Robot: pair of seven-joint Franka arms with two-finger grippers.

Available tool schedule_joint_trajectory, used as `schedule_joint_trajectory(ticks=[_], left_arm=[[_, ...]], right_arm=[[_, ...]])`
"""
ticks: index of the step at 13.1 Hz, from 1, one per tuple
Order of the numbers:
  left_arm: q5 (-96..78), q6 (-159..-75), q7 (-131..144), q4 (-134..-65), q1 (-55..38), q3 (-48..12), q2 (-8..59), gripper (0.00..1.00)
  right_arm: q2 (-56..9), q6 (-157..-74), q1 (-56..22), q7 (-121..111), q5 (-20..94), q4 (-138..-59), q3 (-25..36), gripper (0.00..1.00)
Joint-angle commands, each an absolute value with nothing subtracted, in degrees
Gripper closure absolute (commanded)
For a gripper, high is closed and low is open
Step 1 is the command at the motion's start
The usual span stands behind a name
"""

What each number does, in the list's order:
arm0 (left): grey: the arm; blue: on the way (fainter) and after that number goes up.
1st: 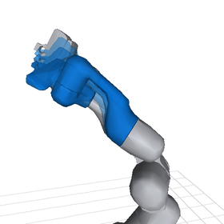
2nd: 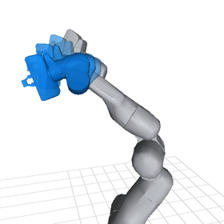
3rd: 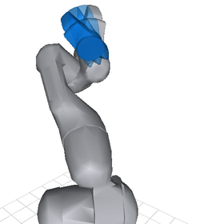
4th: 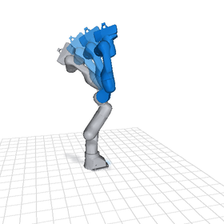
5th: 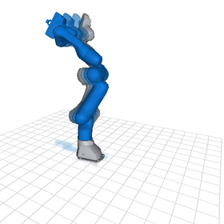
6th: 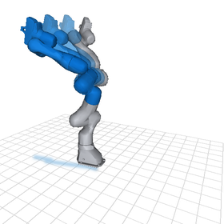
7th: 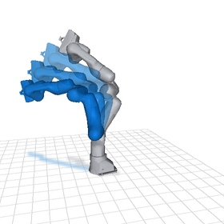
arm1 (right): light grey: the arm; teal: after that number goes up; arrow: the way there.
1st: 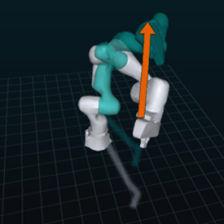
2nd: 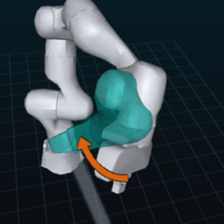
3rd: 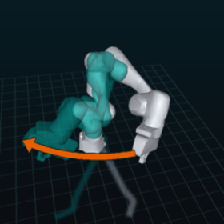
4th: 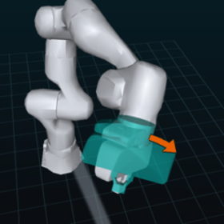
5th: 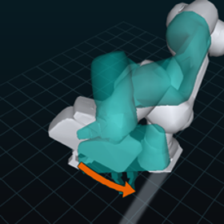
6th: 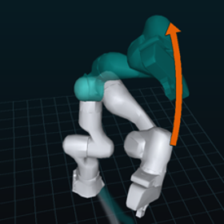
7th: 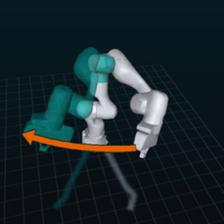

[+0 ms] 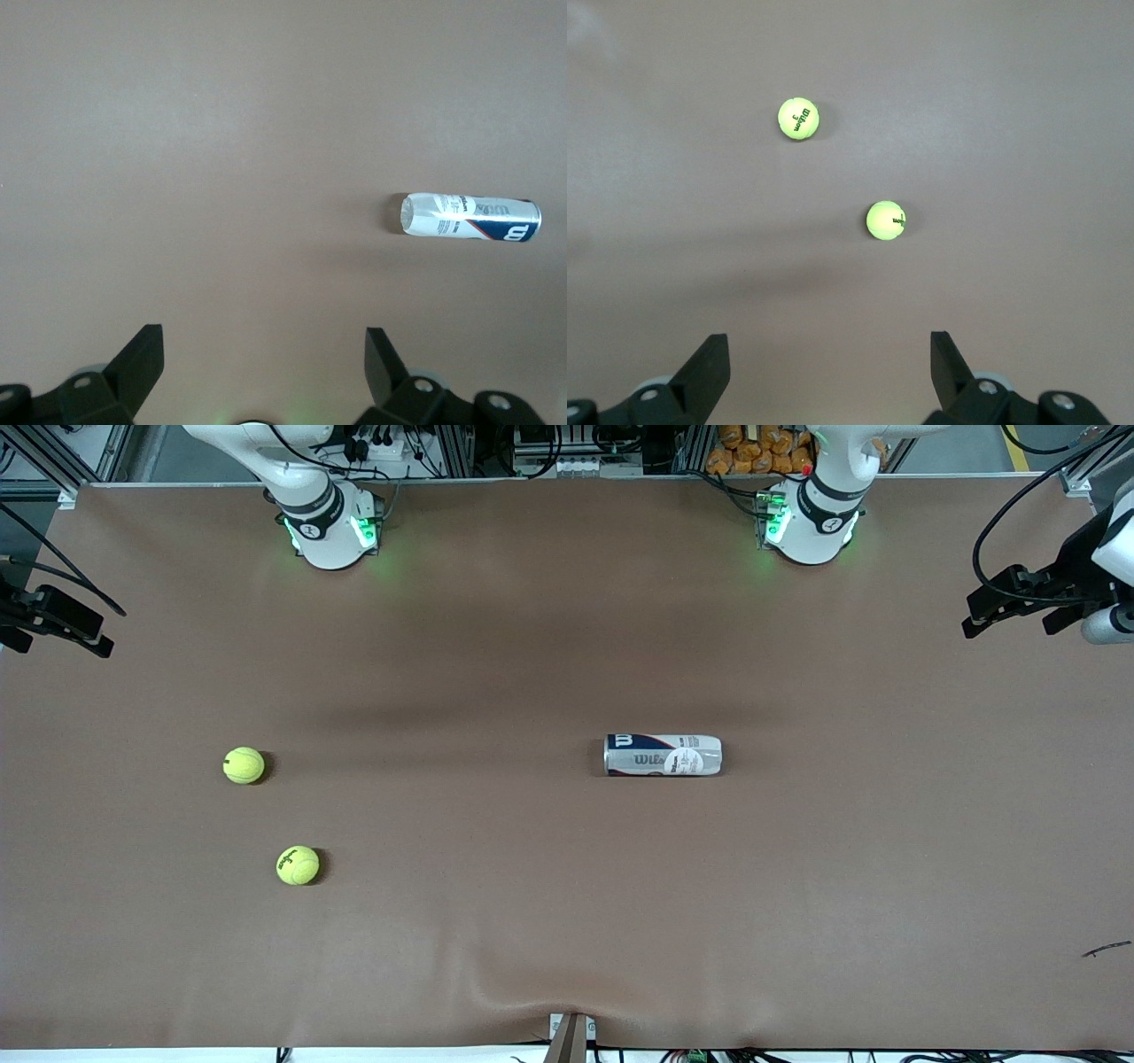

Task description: Insert tennis ball vertically with right arm

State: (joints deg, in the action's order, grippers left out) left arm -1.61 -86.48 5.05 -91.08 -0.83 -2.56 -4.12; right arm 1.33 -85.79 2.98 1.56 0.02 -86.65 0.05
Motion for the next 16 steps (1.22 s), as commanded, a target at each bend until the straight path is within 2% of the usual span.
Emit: schedule_joint_trajectory(ticks=[1,10,13,16], left_arm=[[-2.2,-85.96,3.43,-89.65,-0.35,-2.81,-3.25,0.0],[-2.29,-85.87,3.34,-89.74,-0.26,-2.81,-2.9,0.0],[-2.29,-85.87,3.51,-89.82,-0.35,-2.81,-2.9,0.0],[-2.29,-85.08,3.52,-89.82,-0.44,-2.81,-2.99,0.0]], right_arm=[[2.29,-85.35,2.82,0.97,0.7,-87.45,0.26,0.0],[3.08,-84.9,2.64,0.97,0.7,-89.29,0.7,0.0],[3.25,-85.52,2.99,0.97,0.62,-91.49,0.7,0.0],[6.05,-87.88,3.08,0.88,0.53,-96.75,0.7,0.0]])
